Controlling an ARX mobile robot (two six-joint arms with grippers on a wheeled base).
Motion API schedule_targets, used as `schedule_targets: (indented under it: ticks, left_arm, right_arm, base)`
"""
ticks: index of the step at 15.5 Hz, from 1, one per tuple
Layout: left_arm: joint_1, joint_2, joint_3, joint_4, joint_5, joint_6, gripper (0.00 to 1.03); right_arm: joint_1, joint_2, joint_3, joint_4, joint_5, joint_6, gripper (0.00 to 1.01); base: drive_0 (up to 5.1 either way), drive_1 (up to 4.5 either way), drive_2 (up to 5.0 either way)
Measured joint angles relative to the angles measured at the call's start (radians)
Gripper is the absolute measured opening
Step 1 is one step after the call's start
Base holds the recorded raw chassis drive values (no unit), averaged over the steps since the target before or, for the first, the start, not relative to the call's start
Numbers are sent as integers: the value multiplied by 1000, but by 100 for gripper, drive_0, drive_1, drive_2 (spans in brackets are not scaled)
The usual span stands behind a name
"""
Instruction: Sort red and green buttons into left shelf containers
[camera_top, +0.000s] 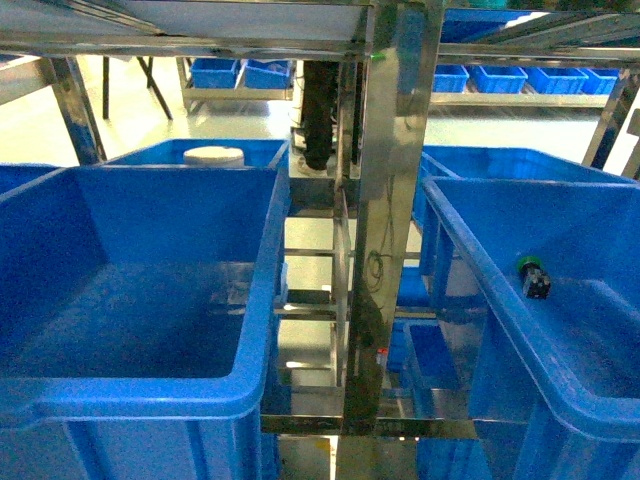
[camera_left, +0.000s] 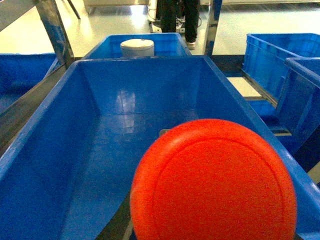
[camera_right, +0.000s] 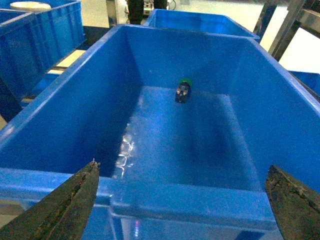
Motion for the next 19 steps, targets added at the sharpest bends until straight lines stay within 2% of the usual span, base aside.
schedule_targets:
  ticks: [2,3,5,7,8,10,12,13,16,19]
  left_arm:
    - [0,0,0,0,0,0,26]
    - [0,0,0,-1,0,0,26]
    - [2,0,0,-6,2,-1,26]
    - [36,11,0,-1,23,-1,26]
    - [78,85,33,27,80,2,26]
    - [115,188,100,59,150,34,26]
    - [153,331,192,77,233,85,26]
    - [172,393,227,60,254,105,26]
    - [198,538,286,21,267,144,26]
    - [207,702,377,-19,257,205,26]
  right_arm:
    - [19,-200,-31,-159,0,0,98]
    - [30,-252,-45,-185,2,0,98]
    - [34,-249,-45,-183,3,0,98]
    - [34,-249,-45,-183,3,0,98]
    - [34,-249,-45,-183,3,0,98]
    - [34,-249,-45,-183,3,0,98]
    - [34,-249,-45,-183,3,0,98]
    - [34,-249,-45,-183,3,0,98]
    - [34,-249,-45,-183,3,0,98]
    - [34,-249,-45,-183,3,0,98]
  base:
    - [0,0,0]
    - [0,0,0]
    - [0,0,0]
    - [0,0,0]
    - [0,0,0]
    - [0,0,0]
    - [0,0,0]
    - [0,0,0]
    - [0,0,0]
    - [0,0,0]
